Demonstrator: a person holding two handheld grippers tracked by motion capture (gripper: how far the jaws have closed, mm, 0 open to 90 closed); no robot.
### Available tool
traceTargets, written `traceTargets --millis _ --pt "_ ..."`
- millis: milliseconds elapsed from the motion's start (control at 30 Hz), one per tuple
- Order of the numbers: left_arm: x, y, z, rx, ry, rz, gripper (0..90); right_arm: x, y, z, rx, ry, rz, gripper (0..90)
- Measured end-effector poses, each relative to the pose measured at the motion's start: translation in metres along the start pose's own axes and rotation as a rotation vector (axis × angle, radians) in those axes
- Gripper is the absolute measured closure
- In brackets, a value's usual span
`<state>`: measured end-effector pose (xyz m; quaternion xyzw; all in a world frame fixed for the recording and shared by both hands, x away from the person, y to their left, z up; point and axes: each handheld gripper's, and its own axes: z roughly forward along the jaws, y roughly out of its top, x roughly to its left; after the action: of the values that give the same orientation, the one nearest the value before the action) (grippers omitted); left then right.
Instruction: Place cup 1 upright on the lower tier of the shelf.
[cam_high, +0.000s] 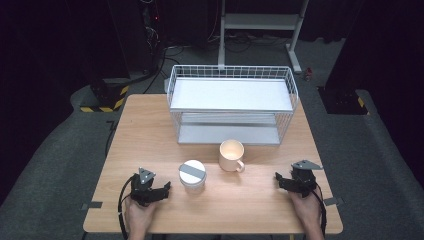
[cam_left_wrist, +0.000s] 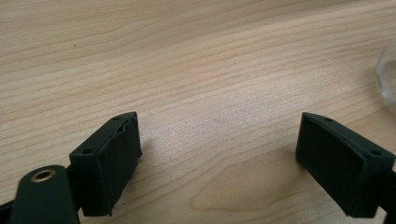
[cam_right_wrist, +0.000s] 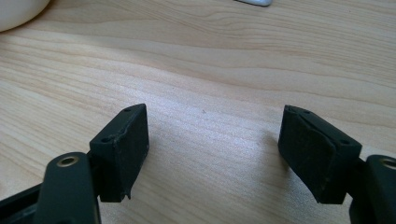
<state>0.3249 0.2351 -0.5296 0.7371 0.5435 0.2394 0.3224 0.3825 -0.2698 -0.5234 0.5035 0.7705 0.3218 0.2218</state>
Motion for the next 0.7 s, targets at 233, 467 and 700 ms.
traceTargets --millis 233,467,700 --pt "0.0004 -0.0003 -0.0010 -0.001 0.002 -0.005 17.0 0.0003 -0.0001 -0.0002 0.001 0.000 0.004 25.0" --pt "-0.0041 0.0012 0.0005 0.002 0.036 -0.035 16.5 0.0003 -0.0001 -0.0002 0.001 0.000 0.004 25.0" --pt "-0.0041 0.0014 0.0008 0.002 0.021 -0.019 15.1 0.0002 -0.0001 -0.0002 0.002 0.000 0.002 25.1"
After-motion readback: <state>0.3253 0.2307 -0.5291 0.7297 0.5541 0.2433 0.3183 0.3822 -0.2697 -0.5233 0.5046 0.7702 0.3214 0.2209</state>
